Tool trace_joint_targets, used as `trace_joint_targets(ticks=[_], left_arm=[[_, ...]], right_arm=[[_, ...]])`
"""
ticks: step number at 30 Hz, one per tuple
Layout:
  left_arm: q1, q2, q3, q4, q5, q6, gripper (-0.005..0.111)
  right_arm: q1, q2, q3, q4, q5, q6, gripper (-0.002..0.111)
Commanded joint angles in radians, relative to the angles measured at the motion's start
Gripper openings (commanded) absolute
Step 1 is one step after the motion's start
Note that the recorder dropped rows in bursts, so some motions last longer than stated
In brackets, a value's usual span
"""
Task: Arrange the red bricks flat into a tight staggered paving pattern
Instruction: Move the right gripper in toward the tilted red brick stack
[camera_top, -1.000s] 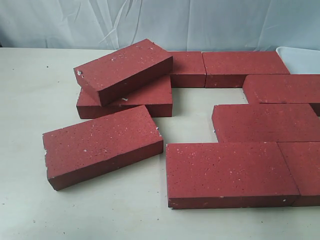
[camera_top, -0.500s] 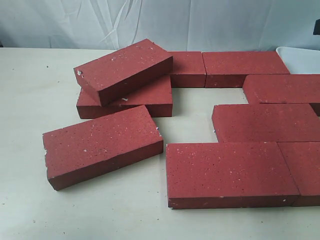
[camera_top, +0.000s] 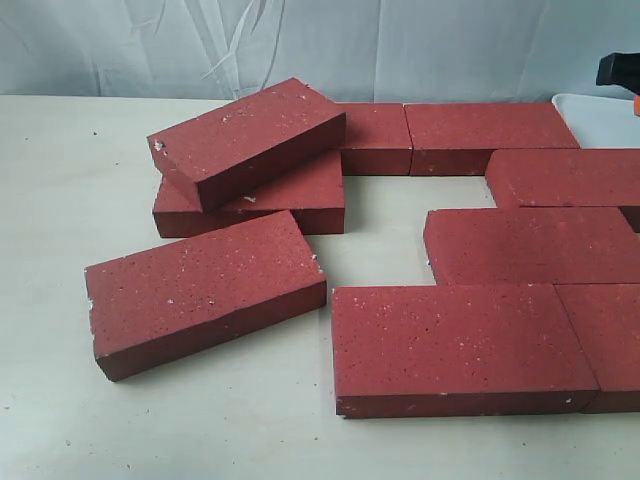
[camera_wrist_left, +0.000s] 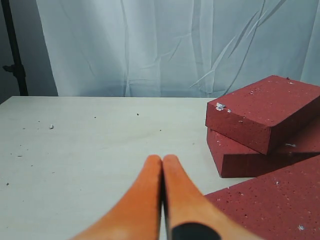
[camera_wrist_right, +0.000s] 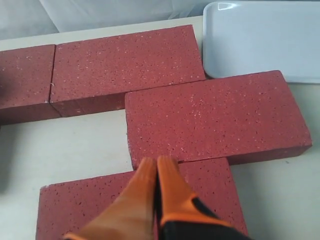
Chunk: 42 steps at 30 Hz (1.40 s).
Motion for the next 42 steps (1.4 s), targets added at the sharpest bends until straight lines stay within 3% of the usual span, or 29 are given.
trace_joint_targets(ticks=[1,4,11,28,42], left_arm=[[-0.001,-0.004,0.005,0.003,-0.007,-0.005,0.0],[-0.001,-0.004,0.005,0.01,-0.007,-0.005,0.0],[-0.001,-0.004,0.005,0.016,-0.007,-0.005,0.0],[-0.001,-0.004,0.005,0.049,-0.011,-0.005,0.0],[-0.001,-0.004,0.005,0.052,-0.252,-0.005,0.0]], right_arm=[[-0.003,0.024,-0.09,0.004,0.057,-0.011,-0.001],[-0.003,0.07,-0.178,0.041,0.102,-0.056,-0.001],[-0.003,0.222,-0.266,0.401,0.132,-0.363,-0.001],[0.026,0.313,-0.301,0.438,0.202,-0.402,-0.001],[0.026,0.313,-0.301,0.438,0.203,-0.404,-0.001]])
